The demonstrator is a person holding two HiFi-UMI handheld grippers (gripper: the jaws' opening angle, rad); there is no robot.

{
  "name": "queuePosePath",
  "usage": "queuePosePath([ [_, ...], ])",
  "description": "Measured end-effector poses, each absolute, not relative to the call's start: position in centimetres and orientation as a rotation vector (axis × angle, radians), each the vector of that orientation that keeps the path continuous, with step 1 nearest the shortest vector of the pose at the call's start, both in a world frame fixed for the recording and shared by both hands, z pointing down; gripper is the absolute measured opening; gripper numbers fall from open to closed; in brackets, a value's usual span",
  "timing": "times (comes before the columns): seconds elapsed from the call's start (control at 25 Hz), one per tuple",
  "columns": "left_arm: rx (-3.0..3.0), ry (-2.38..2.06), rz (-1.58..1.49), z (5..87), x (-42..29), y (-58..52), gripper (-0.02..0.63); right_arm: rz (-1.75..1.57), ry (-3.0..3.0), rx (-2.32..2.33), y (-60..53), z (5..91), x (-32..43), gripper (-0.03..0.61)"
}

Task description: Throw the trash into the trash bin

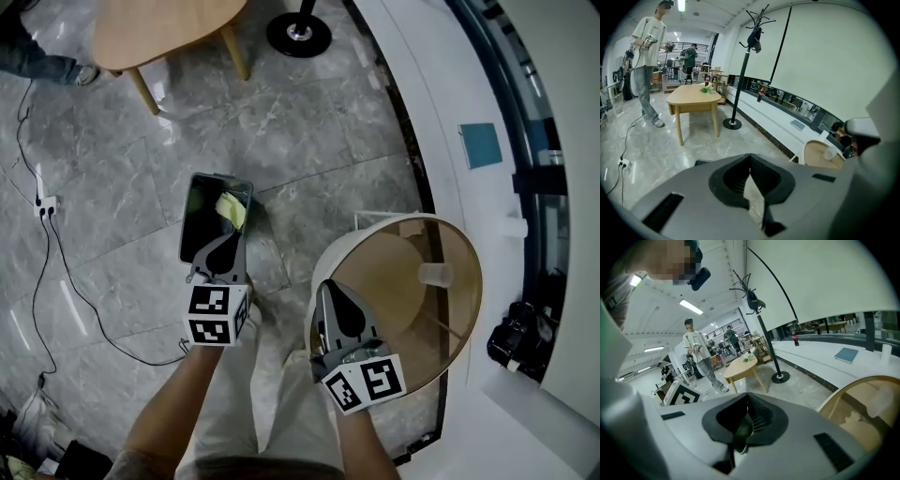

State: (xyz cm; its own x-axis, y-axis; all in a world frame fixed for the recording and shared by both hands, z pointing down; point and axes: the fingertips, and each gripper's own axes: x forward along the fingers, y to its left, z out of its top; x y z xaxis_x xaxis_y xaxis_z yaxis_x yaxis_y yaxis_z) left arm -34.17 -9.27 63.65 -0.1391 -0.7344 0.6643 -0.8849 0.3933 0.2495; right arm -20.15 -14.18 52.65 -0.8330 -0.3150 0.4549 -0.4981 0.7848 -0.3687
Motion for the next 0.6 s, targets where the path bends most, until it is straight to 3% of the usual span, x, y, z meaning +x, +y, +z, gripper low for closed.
queuePosePath([
  [0.32,1.506,-1.846,0.268,61.3,-27.7,-13.4,0.020,0.679,-2.621,0.782,-16.6,50.3,-14.0,0.018],
  [0.6,1.681,-1.710,0.302,59.6,-17.5,-18.6,0.020,0.684,-2.584,1.009,-18.9,48.8,-4.8,0.018],
])
